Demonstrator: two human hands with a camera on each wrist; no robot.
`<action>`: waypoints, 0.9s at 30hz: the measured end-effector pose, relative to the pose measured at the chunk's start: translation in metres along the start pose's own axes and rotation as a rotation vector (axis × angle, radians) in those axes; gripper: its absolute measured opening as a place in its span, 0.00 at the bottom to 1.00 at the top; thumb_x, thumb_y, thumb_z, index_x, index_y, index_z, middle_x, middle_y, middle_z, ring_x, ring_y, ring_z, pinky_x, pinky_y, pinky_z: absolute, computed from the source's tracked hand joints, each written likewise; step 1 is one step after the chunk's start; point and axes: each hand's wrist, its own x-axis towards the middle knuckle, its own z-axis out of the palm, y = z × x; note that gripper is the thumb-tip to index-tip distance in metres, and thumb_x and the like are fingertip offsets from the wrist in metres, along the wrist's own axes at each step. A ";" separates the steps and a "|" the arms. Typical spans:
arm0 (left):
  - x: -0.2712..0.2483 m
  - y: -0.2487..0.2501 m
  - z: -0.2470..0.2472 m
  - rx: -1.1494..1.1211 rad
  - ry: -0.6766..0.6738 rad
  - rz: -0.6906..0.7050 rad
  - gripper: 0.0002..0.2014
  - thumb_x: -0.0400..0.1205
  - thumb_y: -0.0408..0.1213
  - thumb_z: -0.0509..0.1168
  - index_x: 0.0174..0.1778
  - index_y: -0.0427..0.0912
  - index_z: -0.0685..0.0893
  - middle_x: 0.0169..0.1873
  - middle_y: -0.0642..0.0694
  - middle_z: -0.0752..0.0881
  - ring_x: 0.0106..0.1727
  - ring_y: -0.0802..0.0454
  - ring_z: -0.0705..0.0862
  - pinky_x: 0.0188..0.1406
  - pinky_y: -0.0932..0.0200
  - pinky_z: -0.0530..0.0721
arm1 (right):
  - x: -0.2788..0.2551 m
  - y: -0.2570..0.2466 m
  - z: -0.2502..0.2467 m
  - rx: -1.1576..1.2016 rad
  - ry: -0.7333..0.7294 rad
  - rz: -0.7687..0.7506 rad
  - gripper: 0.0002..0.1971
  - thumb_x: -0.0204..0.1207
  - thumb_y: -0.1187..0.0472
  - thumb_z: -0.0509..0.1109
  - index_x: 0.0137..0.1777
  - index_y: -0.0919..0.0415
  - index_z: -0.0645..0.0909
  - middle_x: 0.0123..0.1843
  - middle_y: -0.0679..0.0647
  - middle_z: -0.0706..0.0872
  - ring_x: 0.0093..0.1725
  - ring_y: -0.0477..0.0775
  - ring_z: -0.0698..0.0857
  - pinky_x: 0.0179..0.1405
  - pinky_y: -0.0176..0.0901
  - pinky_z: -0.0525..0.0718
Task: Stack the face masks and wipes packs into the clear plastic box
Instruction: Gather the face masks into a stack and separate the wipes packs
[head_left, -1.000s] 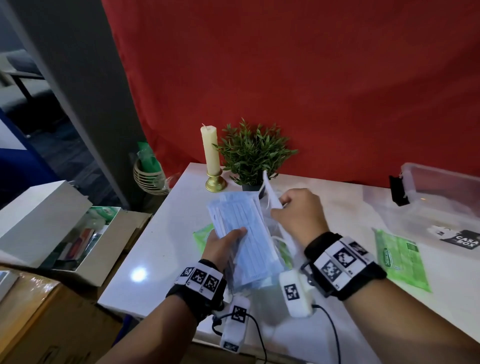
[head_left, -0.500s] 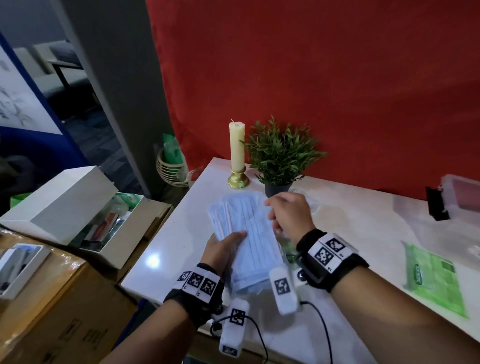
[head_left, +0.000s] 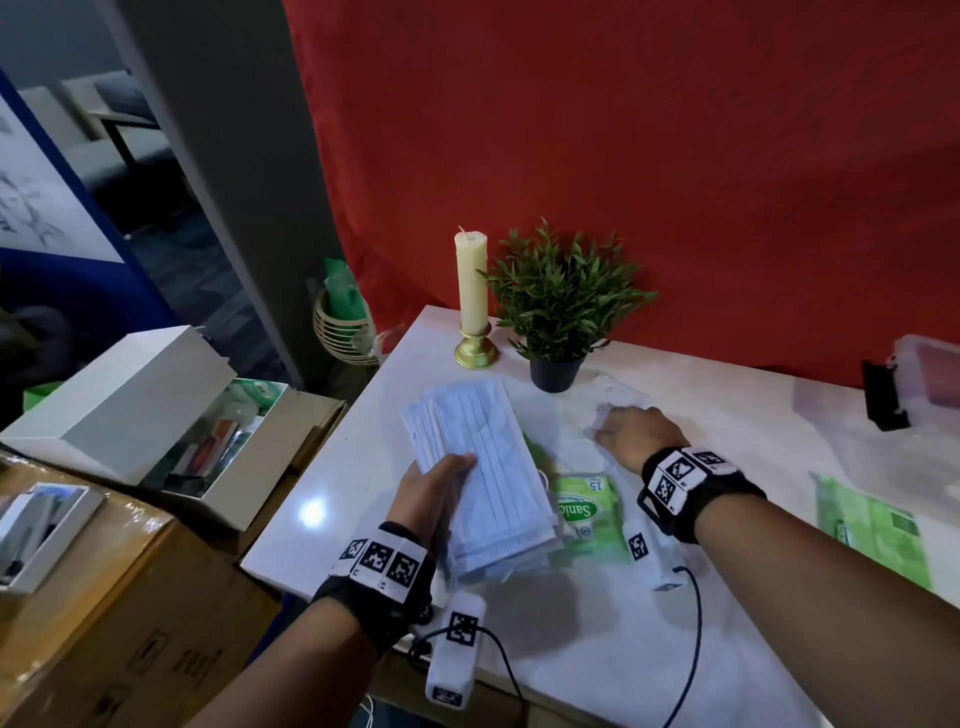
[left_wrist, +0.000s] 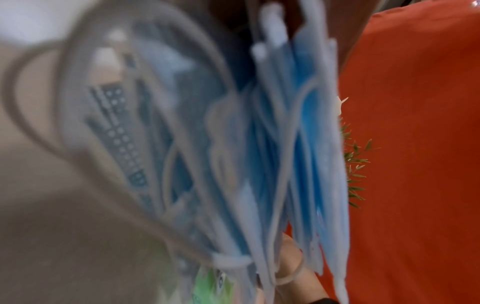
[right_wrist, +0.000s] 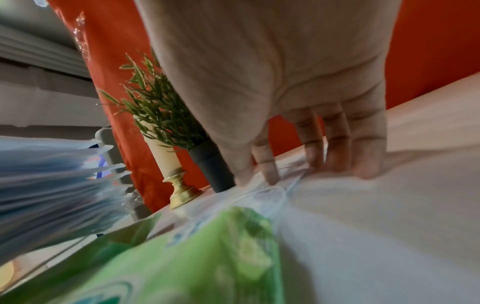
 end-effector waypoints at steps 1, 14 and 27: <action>0.001 0.000 0.001 0.004 -0.004 0.000 0.20 0.80 0.35 0.69 0.68 0.36 0.77 0.57 0.29 0.89 0.53 0.30 0.89 0.48 0.40 0.90 | 0.000 0.003 -0.001 0.003 0.004 0.033 0.24 0.75 0.42 0.64 0.71 0.46 0.78 0.74 0.57 0.79 0.68 0.65 0.79 0.61 0.48 0.80; 0.000 0.003 0.022 0.038 -0.038 0.012 0.24 0.75 0.37 0.73 0.67 0.35 0.79 0.57 0.29 0.89 0.56 0.28 0.89 0.59 0.27 0.84 | -0.025 0.046 -0.016 0.380 0.026 0.493 0.18 0.69 0.68 0.77 0.58 0.71 0.82 0.57 0.66 0.87 0.56 0.64 0.87 0.46 0.44 0.85; -0.013 0.008 0.039 0.065 -0.071 0.036 0.11 0.81 0.33 0.69 0.58 0.37 0.82 0.53 0.31 0.89 0.50 0.33 0.89 0.50 0.40 0.89 | -0.079 0.031 -0.036 0.782 0.421 0.250 0.11 0.67 0.69 0.75 0.50 0.67 0.82 0.45 0.56 0.85 0.46 0.59 0.84 0.41 0.39 0.76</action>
